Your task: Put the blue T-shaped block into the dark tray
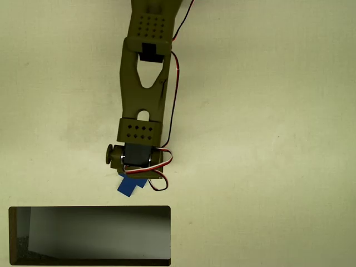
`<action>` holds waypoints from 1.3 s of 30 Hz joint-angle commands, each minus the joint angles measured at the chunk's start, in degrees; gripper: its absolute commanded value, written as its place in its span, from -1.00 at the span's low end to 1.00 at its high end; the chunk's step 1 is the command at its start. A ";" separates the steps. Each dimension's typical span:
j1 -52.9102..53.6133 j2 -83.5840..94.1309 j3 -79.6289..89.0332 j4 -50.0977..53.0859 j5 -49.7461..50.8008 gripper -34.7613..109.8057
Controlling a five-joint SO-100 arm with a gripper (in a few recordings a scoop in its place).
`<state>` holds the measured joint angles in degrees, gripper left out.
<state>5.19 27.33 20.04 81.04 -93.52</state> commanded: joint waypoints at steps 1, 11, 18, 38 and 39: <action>1.41 0.62 -1.49 -2.72 -1.23 -0.52; 5.27 -4.31 -7.03 -17.05 -2.90 -0.52; 7.56 -9.32 -10.20 -31.20 -3.60 -0.52; -1.58 -30.32 -8.44 -100.02 2.72 -0.52; -2.20 -31.46 -8.61 -102.13 1.93 -0.52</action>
<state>3.25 -2.20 11.60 -13.62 -88.95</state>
